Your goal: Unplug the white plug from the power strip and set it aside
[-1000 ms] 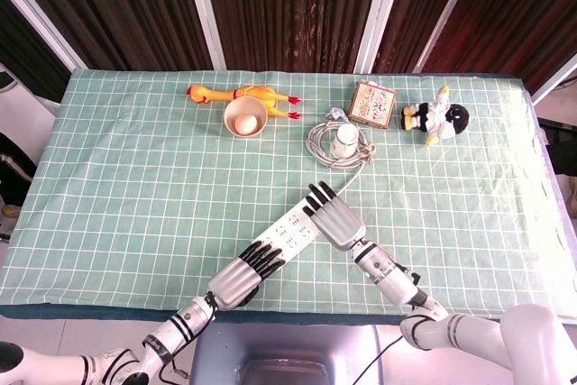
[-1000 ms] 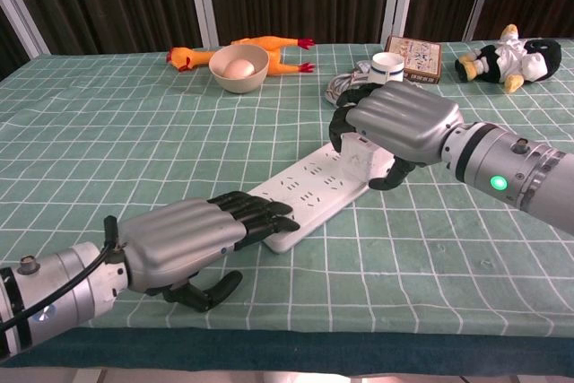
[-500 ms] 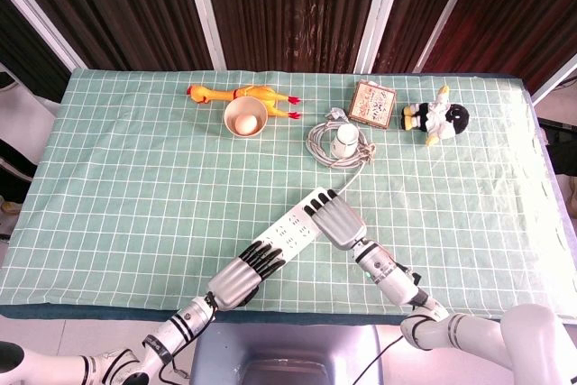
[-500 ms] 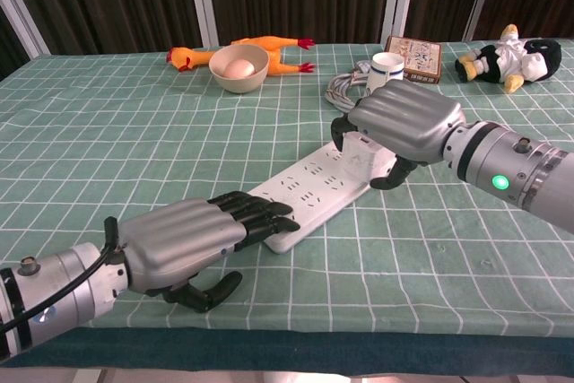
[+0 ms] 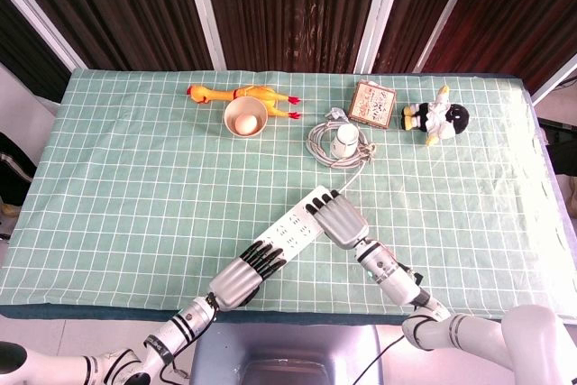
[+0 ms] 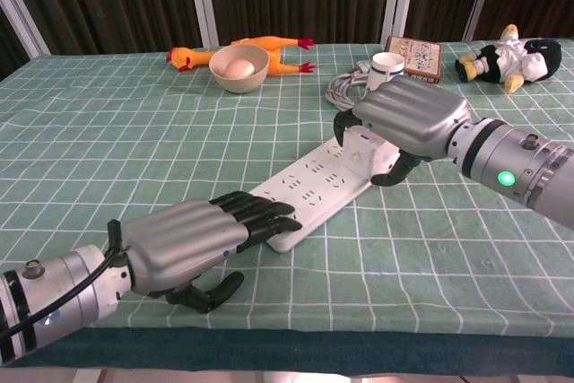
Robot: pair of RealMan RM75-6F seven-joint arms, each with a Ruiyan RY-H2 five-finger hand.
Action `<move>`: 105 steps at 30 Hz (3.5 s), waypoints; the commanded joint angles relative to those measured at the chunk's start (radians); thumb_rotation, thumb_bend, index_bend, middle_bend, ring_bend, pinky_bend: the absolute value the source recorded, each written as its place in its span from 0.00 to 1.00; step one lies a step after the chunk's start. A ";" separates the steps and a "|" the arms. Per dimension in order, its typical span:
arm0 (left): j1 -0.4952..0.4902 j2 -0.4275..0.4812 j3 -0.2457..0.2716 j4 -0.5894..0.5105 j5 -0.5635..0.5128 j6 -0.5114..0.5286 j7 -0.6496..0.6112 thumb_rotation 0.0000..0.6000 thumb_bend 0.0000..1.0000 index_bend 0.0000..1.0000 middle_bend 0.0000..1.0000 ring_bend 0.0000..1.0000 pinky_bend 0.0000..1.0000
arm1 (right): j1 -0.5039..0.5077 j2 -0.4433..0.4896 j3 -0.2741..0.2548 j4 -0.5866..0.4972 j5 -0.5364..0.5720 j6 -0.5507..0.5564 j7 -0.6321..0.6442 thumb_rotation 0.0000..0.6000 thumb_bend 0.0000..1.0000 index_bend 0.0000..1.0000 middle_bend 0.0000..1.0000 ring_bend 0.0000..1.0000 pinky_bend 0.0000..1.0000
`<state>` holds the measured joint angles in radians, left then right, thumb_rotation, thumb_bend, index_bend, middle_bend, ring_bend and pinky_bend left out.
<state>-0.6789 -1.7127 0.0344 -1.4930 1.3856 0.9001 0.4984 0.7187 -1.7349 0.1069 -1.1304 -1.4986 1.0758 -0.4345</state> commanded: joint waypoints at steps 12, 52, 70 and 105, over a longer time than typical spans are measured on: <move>-0.003 -0.025 0.009 0.017 0.010 0.001 0.040 1.00 0.62 0.00 0.00 0.00 0.00 | 0.000 0.018 0.019 -0.039 0.053 -0.040 0.041 1.00 0.43 0.96 0.68 0.54 0.62; -0.006 0.082 -0.023 -0.114 0.166 0.132 -0.167 1.00 0.53 0.00 0.00 0.00 0.00 | -0.099 0.183 -0.023 -0.162 -0.098 0.225 0.118 1.00 0.43 0.97 0.69 0.54 0.62; 0.029 0.150 -0.053 -0.009 0.146 0.185 -0.301 1.00 0.49 0.00 0.00 0.00 0.00 | -0.166 0.244 -0.149 -0.005 -0.091 0.049 -0.205 1.00 0.43 0.84 0.69 0.50 0.59; 0.394 0.458 0.060 -0.047 0.153 0.614 -0.425 1.00 0.49 0.00 0.00 0.00 0.00 | -0.622 0.616 -0.072 -0.521 0.216 0.527 0.254 1.00 0.15 0.00 0.00 0.00 0.00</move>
<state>-0.3502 -1.2682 0.0674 -1.6080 1.5594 1.4631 0.1299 0.1726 -1.1219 0.0121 -1.6847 -1.3581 1.5775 -0.3084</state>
